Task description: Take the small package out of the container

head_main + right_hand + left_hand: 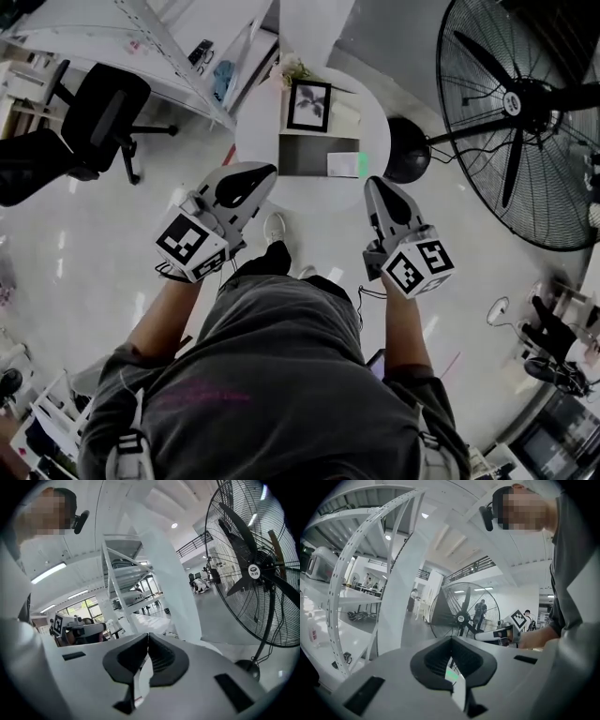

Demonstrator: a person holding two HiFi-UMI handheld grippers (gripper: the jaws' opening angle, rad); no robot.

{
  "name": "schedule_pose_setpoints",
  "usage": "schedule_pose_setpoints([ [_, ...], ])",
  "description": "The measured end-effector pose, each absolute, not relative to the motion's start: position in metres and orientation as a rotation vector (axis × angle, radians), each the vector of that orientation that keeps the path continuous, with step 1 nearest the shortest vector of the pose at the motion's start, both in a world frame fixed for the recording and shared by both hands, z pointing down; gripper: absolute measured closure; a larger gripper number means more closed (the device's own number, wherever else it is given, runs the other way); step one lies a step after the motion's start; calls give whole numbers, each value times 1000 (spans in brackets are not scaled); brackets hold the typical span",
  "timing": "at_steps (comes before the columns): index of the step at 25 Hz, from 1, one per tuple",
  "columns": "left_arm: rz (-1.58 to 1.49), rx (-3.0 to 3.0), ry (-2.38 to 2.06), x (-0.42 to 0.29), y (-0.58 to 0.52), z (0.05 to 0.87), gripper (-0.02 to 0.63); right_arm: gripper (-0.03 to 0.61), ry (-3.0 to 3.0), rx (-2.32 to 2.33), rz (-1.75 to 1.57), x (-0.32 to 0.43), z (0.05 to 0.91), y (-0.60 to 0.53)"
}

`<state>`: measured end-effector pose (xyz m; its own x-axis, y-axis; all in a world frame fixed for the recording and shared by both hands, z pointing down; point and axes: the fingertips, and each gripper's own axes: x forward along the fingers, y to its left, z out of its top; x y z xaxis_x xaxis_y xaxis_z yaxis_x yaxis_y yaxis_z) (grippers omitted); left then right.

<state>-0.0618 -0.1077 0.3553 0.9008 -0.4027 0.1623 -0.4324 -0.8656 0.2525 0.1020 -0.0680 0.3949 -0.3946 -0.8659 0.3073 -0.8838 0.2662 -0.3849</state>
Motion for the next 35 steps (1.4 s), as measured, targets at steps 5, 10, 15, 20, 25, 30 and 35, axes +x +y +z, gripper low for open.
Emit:
schedule_pose_setpoints([
  [5,152,2783,-590,-73,-135,362,600,555,-2405,1751,794,102,405,-94],
  [10,167,2765,-583,-77,-152,374,600,555,-2348,1777,811,105,419,-109],
  [15,192,2744,-572,-75,-159,389,600,555,-2276,1793,847,120,444,-116],
  [20,224,2718,-589,-71,-166,403,600,554,-2219,1783,876,138,474,-122],
  [25,265,2692,-621,-59,-169,415,600,554,-2186,1741,919,155,507,-127],
  [30,306,2660,-654,-42,-171,429,600,552,-2154,1663,1007,168,553,-132],
  [35,337,2626,-687,-21,-170,439,600,533,-2122,1603,1072,181,590,-134],
])
